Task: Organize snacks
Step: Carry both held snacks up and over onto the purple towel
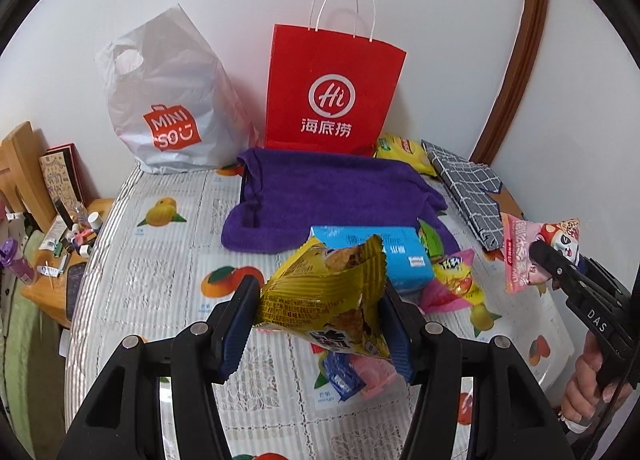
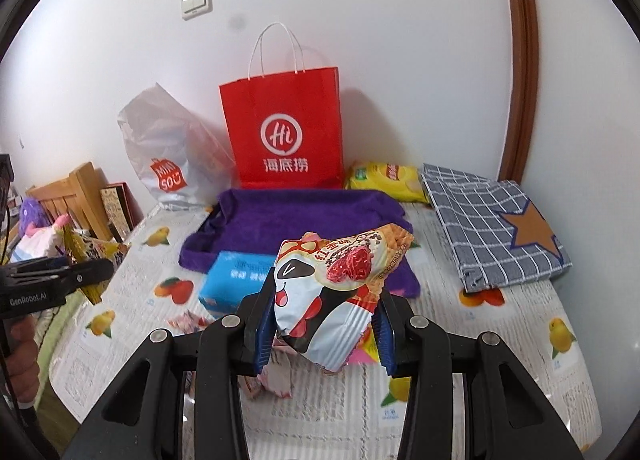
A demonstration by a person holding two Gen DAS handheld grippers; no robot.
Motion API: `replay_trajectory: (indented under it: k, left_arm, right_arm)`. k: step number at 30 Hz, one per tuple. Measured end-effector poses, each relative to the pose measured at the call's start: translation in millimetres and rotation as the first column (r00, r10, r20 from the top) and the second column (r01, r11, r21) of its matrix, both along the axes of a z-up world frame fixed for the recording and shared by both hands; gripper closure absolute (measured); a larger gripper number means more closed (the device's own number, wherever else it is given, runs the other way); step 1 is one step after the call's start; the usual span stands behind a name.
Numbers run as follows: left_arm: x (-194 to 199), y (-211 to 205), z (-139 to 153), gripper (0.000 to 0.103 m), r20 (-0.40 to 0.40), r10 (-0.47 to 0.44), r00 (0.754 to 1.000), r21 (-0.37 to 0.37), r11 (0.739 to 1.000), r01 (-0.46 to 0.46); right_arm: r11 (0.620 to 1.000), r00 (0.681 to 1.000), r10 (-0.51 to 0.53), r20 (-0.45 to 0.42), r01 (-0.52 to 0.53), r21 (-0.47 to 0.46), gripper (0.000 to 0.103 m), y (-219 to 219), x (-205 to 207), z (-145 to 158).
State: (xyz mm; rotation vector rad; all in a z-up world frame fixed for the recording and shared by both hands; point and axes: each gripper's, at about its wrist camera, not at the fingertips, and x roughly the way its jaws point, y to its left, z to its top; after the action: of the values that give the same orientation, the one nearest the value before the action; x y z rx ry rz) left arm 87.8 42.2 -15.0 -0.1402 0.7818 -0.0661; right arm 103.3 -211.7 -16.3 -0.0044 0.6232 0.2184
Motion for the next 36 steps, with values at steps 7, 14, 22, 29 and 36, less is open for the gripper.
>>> replay_trajectory:
  k: [7, 14, 22, 29, 36]
  left_arm:
    - [30, 6, 10, 0.047, -0.002, 0.012, 1.0, -0.005, 1.0, -0.012]
    - [68, 17, 12, 0.047, -0.007, 0.028, 1.0, -0.025, 0.999, -0.028]
    - [121, 32, 7, 0.047, -0.028, 0.046, 0.999, -0.037, 0.998, -0.047]
    - [166, 37, -7, 0.047, -0.055, 0.044, 0.998, -0.034, 0.998, -0.046]
    - [215, 38, -31, 0.047, -0.099, 0.038, 0.994, -0.056, 0.998, -0.043]
  right_arm:
    - [1.0, 1.0, 0.02, 0.001, -0.02, 0.007, 0.061, 12, 36, 14]
    - [0.998, 0.998, 0.056, -0.001, -0.056, 0.007, 0.061, 33, 84, 22]
    - [0.998, 0.998, 0.068, -0.016, -0.068, 0.006, 0.061, 51, 143, 20]
    - [0.999, 0.998, 0.041, -0.053, -0.041, 0.007, 0.061, 50, 194, 5]
    - [0.999, 0.993, -0.008, -0.115, 0.013, 0.041, 0.061, 38, 246, -12]
